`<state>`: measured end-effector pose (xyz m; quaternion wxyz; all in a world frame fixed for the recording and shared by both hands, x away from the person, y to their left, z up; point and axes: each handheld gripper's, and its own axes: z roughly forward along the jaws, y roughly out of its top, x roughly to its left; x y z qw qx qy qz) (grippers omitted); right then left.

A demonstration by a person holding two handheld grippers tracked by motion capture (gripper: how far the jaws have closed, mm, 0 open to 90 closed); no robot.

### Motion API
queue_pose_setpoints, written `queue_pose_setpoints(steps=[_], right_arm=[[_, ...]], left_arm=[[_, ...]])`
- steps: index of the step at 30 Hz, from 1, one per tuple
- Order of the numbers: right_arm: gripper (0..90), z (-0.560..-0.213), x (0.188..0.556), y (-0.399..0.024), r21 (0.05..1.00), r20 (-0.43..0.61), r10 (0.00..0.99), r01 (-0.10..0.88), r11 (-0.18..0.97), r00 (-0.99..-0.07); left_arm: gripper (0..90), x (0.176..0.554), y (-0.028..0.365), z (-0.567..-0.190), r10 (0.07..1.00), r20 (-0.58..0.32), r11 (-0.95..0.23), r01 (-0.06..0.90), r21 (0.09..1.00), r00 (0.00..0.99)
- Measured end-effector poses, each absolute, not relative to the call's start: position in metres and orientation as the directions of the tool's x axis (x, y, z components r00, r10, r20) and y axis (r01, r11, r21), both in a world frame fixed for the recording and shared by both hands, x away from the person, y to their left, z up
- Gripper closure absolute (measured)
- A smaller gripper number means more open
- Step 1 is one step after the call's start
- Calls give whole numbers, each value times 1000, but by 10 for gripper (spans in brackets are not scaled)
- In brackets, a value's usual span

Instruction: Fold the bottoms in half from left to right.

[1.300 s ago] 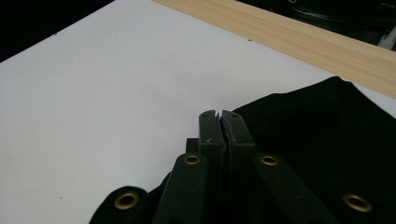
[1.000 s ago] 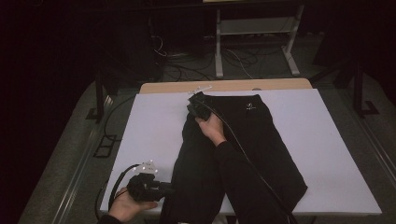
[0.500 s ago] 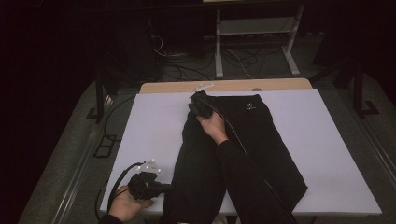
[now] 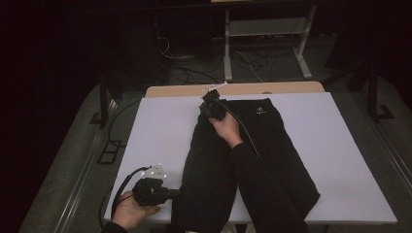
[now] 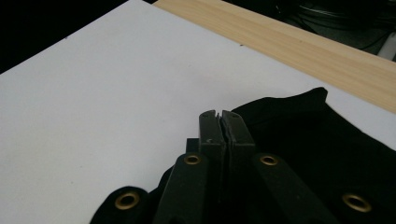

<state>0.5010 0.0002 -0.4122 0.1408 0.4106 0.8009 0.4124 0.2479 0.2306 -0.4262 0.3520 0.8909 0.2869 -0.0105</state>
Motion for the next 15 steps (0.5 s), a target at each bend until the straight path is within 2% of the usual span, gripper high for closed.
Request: queue_pose_setpoints(steps=[15], right_arm=[[863, -392, 501, -22, 770, 101, 755, 532, 353, -648]], left_arm=[[888, 243, 203, -400, 398, -216, -576, 426, 697, 891]])
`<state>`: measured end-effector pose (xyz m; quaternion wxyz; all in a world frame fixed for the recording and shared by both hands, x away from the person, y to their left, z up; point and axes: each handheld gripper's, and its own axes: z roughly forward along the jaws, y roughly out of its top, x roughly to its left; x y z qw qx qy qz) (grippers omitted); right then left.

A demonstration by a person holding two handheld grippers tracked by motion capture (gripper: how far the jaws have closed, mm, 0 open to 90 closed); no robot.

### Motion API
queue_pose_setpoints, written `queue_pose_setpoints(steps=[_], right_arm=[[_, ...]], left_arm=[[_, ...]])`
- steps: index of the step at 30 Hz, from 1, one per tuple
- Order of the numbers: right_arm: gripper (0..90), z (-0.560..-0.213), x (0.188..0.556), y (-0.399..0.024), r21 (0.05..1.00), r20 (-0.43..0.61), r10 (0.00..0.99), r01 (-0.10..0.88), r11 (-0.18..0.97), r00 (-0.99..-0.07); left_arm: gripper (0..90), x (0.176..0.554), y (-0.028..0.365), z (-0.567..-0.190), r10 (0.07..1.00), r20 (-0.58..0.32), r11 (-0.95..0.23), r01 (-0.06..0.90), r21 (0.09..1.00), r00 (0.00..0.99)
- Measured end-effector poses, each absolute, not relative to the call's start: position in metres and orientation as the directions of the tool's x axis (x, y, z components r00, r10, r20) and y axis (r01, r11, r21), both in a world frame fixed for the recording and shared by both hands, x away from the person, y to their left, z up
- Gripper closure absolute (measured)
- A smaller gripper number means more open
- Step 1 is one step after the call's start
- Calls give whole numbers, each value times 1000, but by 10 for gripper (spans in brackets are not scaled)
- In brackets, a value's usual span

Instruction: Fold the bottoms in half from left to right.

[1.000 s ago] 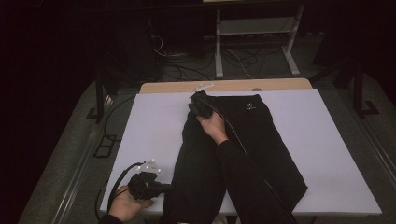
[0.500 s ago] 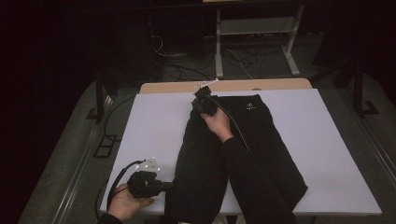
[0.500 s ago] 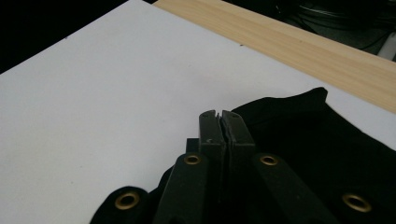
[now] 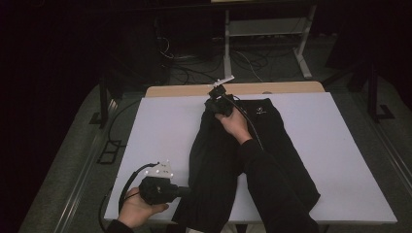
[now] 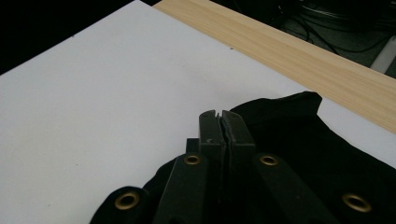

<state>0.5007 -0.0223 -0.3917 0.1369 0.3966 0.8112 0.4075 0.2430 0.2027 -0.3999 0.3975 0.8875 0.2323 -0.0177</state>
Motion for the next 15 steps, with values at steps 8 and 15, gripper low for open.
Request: queue_pose_setpoints(steps=[8, 15], right_arm=[[863, -377, 503, -45, 767, 97, 742, 525, 370, -664], [863, -362, 510, -78, 761, 108, 763, 547, 349, -638]], left_arm=[[888, 242, 180, -394, 335, -229, -582, 392, 712, 914], [889, 240, 160, -390, 291, -254, -583, 382, 717, 922]])
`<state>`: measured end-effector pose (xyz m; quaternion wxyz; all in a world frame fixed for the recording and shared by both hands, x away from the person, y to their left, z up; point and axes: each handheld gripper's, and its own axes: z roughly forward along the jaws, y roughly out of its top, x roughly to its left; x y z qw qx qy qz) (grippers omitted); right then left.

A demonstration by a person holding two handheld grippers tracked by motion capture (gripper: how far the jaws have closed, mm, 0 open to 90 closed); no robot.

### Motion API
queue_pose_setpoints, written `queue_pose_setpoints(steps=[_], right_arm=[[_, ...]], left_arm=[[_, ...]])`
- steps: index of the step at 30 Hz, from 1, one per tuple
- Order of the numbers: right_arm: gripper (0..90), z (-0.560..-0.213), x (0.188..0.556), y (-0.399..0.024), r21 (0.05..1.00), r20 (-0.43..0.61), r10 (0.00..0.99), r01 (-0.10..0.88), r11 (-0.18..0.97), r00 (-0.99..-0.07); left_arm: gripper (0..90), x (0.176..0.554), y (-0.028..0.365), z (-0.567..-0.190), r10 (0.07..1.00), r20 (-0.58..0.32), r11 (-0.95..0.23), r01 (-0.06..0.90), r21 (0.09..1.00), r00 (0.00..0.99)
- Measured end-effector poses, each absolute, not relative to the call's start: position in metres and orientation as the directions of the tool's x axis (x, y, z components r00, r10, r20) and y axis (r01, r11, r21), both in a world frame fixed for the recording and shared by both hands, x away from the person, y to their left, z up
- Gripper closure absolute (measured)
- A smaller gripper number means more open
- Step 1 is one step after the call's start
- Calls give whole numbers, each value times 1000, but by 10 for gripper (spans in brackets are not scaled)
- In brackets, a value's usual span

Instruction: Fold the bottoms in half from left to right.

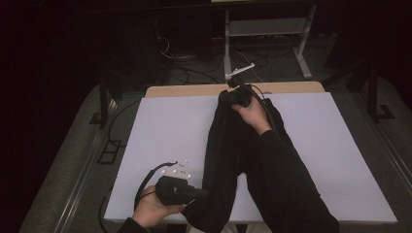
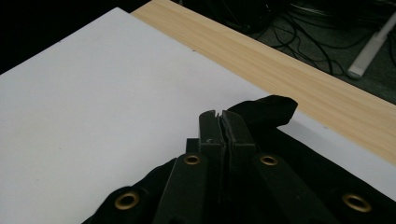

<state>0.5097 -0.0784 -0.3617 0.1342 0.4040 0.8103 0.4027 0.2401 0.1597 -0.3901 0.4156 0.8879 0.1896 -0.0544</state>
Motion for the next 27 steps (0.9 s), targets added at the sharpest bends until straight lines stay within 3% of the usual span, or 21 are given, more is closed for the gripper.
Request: queue_pose_setpoints(steps=[5, 15, 27], right_arm=[[863, -357, 514, -96, 754, 112, 768, 558, 347, -630], [863, -355, 513, -110, 736, 18, 763, 525, 427, -646], [862, -358, 524, -135, 744, 60, 758, 535, 400, -649]], left_arm=[[888, 242, 145, -383, 258, -256, -577, 361, 732, 932], [888, 246, 109, -377, 187, -256, -580, 317, 750, 948], [889, 253, 69, -377, 163, -291, -551, 331, 766, 943]])
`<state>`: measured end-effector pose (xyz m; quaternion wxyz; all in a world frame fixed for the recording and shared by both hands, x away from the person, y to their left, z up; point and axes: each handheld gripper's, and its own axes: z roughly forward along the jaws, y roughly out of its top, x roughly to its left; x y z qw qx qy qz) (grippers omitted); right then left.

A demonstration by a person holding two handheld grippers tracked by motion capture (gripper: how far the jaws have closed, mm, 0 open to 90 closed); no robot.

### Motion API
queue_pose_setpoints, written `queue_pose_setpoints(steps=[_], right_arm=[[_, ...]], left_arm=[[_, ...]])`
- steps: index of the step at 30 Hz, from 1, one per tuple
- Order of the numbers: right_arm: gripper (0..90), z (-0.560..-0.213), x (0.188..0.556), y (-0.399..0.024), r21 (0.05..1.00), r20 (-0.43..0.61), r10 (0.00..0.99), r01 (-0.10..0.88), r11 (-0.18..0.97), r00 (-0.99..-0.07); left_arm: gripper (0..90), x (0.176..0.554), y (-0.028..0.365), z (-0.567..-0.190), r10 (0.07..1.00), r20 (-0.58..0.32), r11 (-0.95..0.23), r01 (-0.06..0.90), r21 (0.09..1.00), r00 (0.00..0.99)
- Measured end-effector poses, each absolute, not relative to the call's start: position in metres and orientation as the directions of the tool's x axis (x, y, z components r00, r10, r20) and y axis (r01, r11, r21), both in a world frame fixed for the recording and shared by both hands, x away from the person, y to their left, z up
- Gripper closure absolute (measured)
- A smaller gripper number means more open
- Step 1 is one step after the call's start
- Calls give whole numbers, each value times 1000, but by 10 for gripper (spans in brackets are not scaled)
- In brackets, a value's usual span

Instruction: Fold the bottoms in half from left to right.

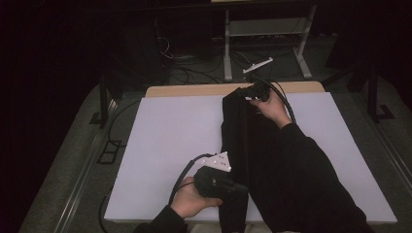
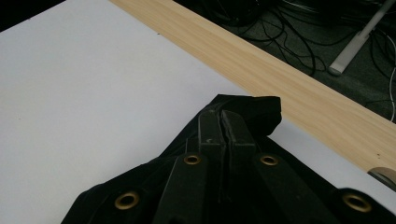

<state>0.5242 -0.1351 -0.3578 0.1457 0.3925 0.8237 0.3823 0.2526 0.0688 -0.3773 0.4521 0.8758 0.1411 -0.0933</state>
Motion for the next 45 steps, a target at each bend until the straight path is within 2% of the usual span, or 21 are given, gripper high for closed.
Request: queue_pose_setpoints(steps=[16, 20, 25, 32, 45], right_arm=[[863, -358, 533, -192, 736, 32, 759, 529, 423, -651], [862, -364, 534, -204, 724, 29, 760, 538, 432, -649], [862, -367, 534, -213, 721, -3, 763, 526, 450, -647], [862, -373, 530, -218, 719, -77, 743, 480, 504, -665], [861, -397, 540, -230, 712, -33, 763, 520, 471, -646]], left_arm=[[888, 256, 6, -385, 174, -351, -490, 390, 779, 920], [888, 257, -14, -385, 187, -345, -506, 391, 769, 920], [889, 256, -32, -388, 205, -340, -513, 397, 761, 918], [889, 255, -51, -398, 234, -377, -512, 443, 736, 896], [889, 265, -95, -418, 255, -455, -489, 520, 700, 853]])
